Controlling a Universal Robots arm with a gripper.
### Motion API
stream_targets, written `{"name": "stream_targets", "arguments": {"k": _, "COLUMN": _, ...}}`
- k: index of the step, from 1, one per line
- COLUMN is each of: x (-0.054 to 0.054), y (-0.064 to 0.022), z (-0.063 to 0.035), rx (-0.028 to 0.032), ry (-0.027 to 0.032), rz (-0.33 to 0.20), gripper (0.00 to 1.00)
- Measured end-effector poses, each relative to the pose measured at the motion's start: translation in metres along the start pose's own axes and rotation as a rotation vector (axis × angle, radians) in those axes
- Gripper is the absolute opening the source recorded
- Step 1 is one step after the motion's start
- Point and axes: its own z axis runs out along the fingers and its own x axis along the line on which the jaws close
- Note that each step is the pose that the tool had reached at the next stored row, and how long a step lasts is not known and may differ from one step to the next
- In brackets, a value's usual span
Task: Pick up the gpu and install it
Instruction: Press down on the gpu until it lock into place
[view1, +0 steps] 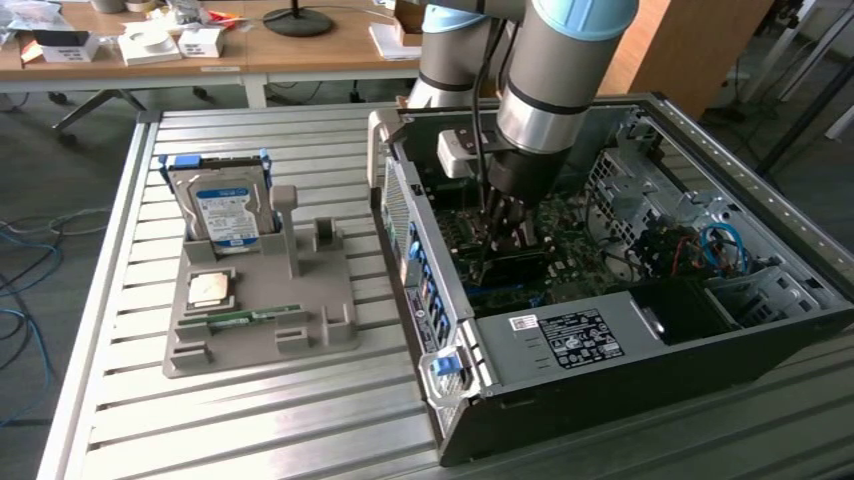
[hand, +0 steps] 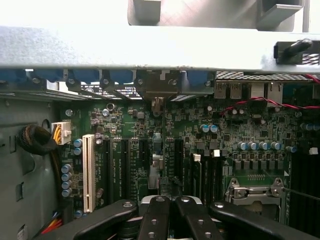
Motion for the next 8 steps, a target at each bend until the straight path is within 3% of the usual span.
{"name": "stream_targets", "arguments": {"k": 8, "x": 0.0001, "y": 0.0001, "z": 0.0011, "rx": -0.0001, "ry": 0.0003, "rz": 0.0, "gripper": 0.11}}
